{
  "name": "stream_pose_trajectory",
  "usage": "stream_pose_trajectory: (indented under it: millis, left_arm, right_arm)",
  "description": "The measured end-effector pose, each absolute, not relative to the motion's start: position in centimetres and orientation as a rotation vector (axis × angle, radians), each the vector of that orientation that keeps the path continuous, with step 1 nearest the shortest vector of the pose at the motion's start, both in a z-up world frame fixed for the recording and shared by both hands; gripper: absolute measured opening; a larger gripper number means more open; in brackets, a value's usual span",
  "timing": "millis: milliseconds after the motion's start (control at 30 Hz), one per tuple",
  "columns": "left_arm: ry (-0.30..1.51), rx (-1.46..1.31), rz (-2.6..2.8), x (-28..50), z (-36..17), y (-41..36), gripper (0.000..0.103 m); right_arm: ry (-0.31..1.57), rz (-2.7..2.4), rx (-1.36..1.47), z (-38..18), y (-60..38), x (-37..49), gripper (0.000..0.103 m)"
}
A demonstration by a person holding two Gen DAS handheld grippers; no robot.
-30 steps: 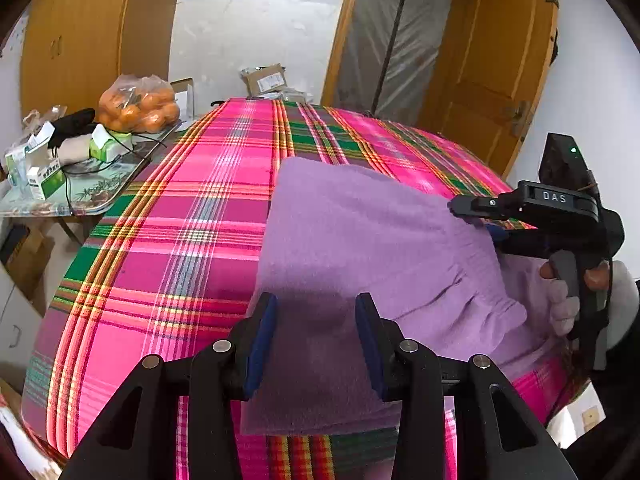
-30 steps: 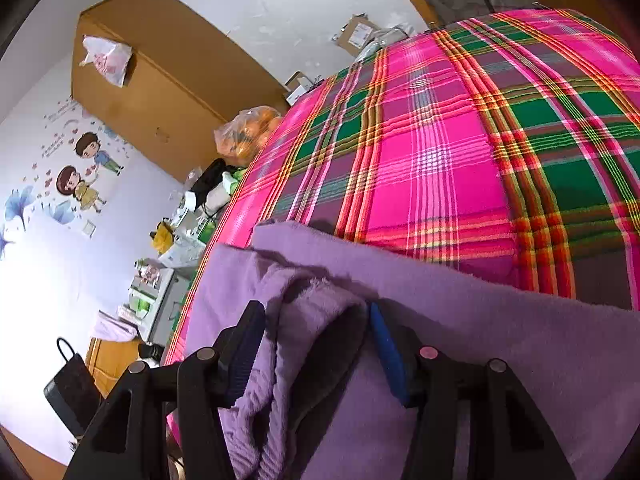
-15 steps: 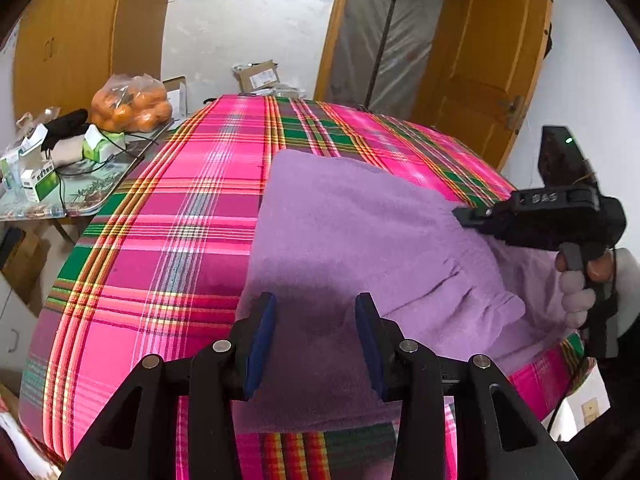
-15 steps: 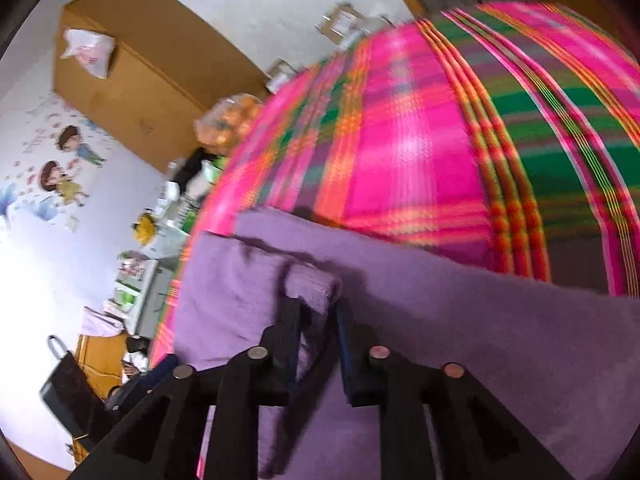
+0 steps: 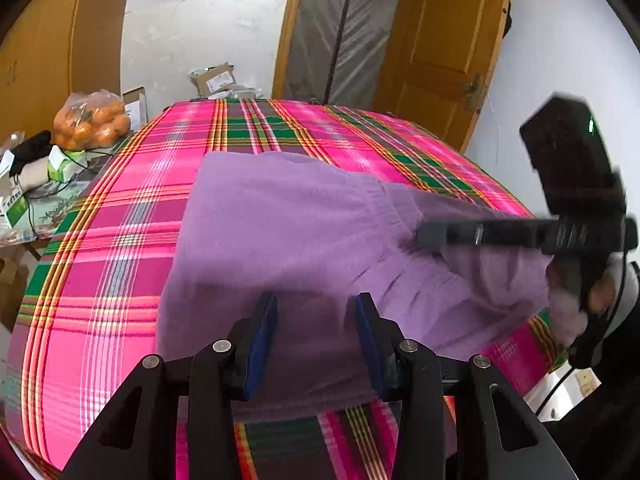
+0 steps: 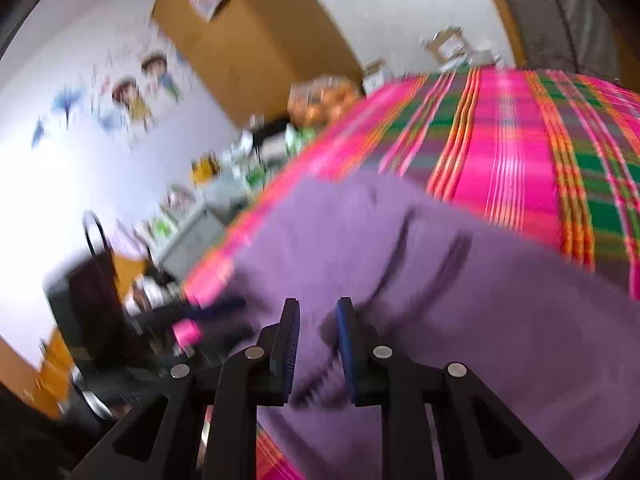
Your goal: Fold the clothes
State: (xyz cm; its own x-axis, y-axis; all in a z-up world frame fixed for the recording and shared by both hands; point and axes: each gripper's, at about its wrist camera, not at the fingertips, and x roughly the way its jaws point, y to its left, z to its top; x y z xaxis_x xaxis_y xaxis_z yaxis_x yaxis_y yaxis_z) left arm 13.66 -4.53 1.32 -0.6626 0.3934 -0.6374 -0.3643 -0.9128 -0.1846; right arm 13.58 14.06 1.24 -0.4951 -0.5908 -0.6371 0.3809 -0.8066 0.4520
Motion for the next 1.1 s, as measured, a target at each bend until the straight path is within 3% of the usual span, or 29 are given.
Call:
stream_pose_trajectory:
  millis: [267, 567, 767, 967, 1033, 1067, 1100]
  left_arm:
    - [-0.148, -0.995, 2.606, 14.3, 1.5, -7.6, 0.042]
    - [-0.114, -1.023, 2.545, 14.3, 1.0, -7.0, 0.042]
    - [-0.077, -0.923, 2.601, 10.8, 4.7, -7.7, 0.042]
    - [-0.214, -0.95, 2.586, 4.1, 5.3, -8.7, 0.042]
    - [-0.266, -0.988, 2.548, 2.3, 4.5, -8.8, 0.042]
    - [-0.272, -1.014, 2.528, 1.6, 3.9, -8.7, 0.042]
    - [-0.271, -1.042, 2.51, 1.0, 3.3, -8.6, 0.042]
  right_arm:
    - [-0.186, -2.337, 1.115, 1.7, 15.0, 15.5, 0.021]
    - [-0.081, -2.25, 1.117, 1.8, 12.4, 16.1, 0.024]
    - [-0.227, -2.312, 1.058, 4.2, 13.6, 12.8, 0.024]
    - [-0.397, -2.331, 1.123, 2.7, 13.2, 6.9, 0.024]
    - [-0.447, -2.348, 1.203, 1.0, 13.8, 5.4, 0.015]
    - [-0.503, -2.343, 1.232, 0.1, 14.7, 4.9, 0.0]
    - [-0.562, -2.327, 1.233, -0.5, 15.5, 4.7, 0.0]
